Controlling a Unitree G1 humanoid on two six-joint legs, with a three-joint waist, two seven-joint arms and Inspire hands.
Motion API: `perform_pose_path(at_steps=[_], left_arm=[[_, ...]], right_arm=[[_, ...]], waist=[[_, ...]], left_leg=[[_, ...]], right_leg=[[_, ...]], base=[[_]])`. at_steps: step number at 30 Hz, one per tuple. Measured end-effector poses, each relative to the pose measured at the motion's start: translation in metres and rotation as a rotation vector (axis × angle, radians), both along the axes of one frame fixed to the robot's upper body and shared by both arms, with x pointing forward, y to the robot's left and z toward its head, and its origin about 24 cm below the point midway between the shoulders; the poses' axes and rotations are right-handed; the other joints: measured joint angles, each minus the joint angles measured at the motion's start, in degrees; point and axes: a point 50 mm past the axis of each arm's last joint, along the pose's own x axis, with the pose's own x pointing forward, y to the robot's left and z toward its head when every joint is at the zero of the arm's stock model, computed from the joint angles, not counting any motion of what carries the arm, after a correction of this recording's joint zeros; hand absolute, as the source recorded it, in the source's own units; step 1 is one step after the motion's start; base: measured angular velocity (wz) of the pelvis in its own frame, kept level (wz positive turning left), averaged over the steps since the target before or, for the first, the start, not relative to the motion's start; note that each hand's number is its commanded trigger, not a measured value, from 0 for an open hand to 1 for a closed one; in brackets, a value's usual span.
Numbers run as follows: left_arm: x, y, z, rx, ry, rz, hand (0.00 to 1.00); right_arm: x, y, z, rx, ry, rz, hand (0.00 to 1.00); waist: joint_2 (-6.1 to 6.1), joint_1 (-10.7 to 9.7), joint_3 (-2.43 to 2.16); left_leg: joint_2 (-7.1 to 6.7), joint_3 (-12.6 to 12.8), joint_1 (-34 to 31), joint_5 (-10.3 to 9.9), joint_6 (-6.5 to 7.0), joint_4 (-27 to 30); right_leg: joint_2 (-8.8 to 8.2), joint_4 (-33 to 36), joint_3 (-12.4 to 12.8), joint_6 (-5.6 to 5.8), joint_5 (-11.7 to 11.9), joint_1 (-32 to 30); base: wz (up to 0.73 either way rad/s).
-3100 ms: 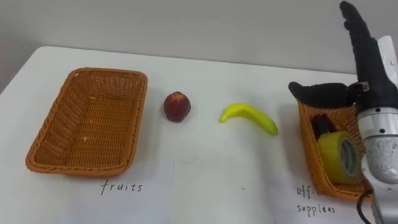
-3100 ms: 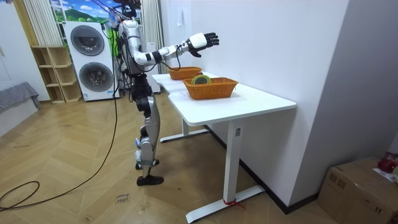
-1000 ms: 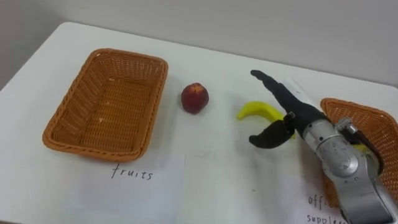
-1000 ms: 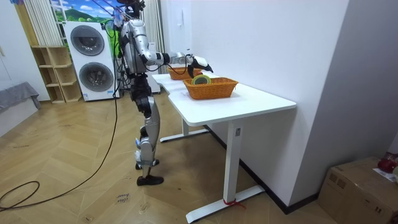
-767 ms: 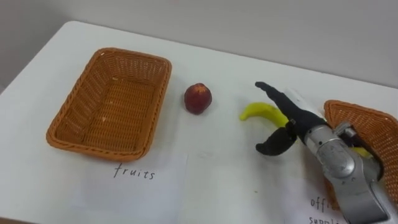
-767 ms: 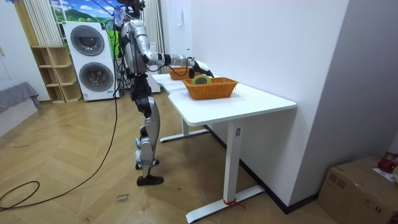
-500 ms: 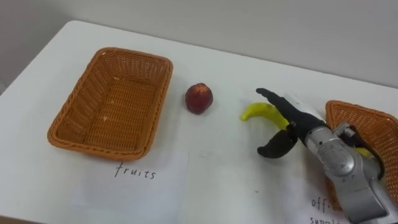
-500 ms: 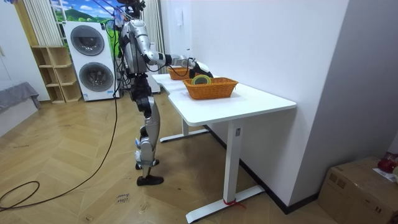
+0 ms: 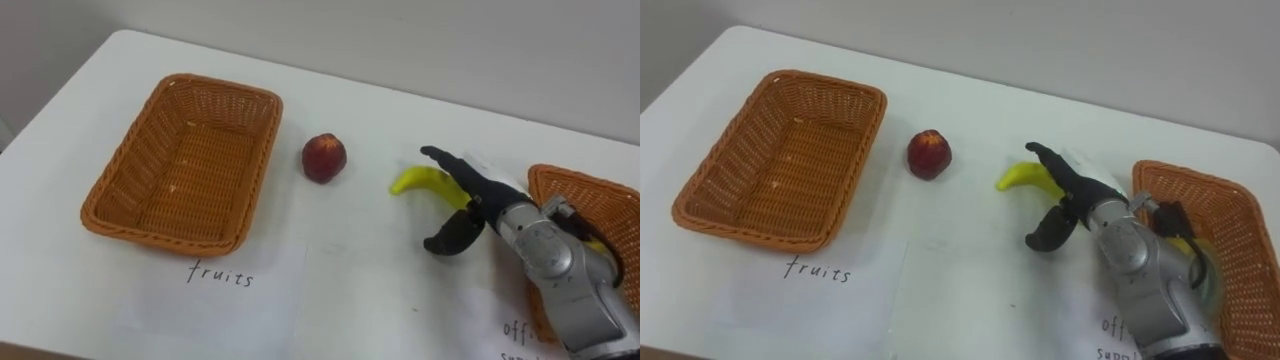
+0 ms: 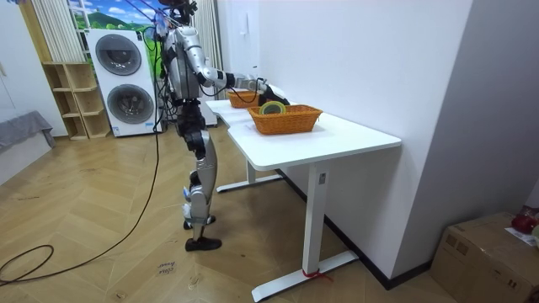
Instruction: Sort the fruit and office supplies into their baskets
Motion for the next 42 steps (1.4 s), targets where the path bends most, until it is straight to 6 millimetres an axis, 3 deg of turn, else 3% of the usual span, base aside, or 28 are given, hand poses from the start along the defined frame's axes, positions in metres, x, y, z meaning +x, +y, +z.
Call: perform_pose_path(at_steps=[16,22,29,42], left_arm=[[-0.002,0.002,0.000,0.008,0.024,0.006,0.00],[-0.004,0.008,0.001,0.006,0.042,0.004,0.00],[-0.001,0.010,0.002,0.002,0.037,-0.004,0.00],[-0.002,0.011,0.003,0.009,0.054,-0.047,0.00]], right_arm=[[0.009,-0.011,-0.009,-0.020,0.065,-0.060,0.00],[0.009,-0.011,-0.011,-0.017,0.090,-0.061,0.00],[0.009,-0.012,-0.012,-0.006,0.134,-0.039,0.00],[0.004,-0.010,-0.029,-0.027,0.275,0.028,0.00]], waist=[[-0.81,1.3,-0.02],[-1.07,1.6,0.08],[-0.64,1.8,0.24],[-0.13,1.9,0.08]], left_leg=[[0.03,-0.1,0.0,0.0,0.00,0.0],[-0.08,-1.0,0.0,0.0,0.00,0.3],[-0.09,-1.1,0.0,0.0,0.00,0.5],[-0.22,-1.4,1.5,0.1,-0.11,0.6]], right_leg=[[0.03,-0.1,0.0,0.00,0.0,0.0],[-0.04,-0.1,-1.1,0.00,0.0,0.4],[-0.03,-0.2,-1.3,0.00,0.0,0.6],[-0.14,-0.1,-1.6,-0.01,0.0,2.2]], base=[[0.00],[0.07],[0.00],[0.00]])
